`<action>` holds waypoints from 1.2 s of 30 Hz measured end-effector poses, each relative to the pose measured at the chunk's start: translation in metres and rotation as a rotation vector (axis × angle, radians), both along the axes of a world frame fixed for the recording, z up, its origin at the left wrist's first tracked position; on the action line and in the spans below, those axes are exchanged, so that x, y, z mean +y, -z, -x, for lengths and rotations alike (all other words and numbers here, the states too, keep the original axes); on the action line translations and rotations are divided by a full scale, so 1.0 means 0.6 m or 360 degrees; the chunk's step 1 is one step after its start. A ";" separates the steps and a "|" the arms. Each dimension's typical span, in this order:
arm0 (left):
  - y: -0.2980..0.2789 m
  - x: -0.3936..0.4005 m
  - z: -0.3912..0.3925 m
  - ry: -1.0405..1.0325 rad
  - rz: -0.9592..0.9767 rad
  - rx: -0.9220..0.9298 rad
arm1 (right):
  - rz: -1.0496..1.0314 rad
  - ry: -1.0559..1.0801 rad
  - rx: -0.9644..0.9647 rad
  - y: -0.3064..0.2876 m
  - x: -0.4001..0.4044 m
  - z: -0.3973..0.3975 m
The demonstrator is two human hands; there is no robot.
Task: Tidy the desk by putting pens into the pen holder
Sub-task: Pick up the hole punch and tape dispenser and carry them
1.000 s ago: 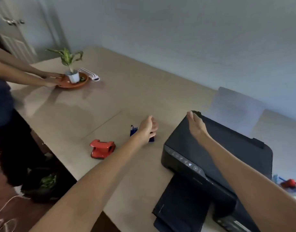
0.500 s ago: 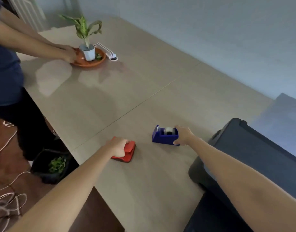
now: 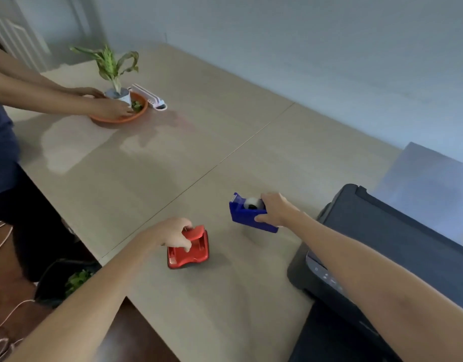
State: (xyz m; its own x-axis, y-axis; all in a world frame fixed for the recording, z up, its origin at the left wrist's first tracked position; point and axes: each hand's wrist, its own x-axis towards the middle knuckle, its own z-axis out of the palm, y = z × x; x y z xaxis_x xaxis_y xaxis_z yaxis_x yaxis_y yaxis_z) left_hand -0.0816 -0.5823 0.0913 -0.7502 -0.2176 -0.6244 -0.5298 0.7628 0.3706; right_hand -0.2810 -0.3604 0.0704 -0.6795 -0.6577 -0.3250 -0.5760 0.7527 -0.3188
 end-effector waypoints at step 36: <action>-0.087 1.161 0.084 0.1764 -0.0017 -0.0105 | 0.0358 0.2082 0.0338 -0.099 1.159 -0.296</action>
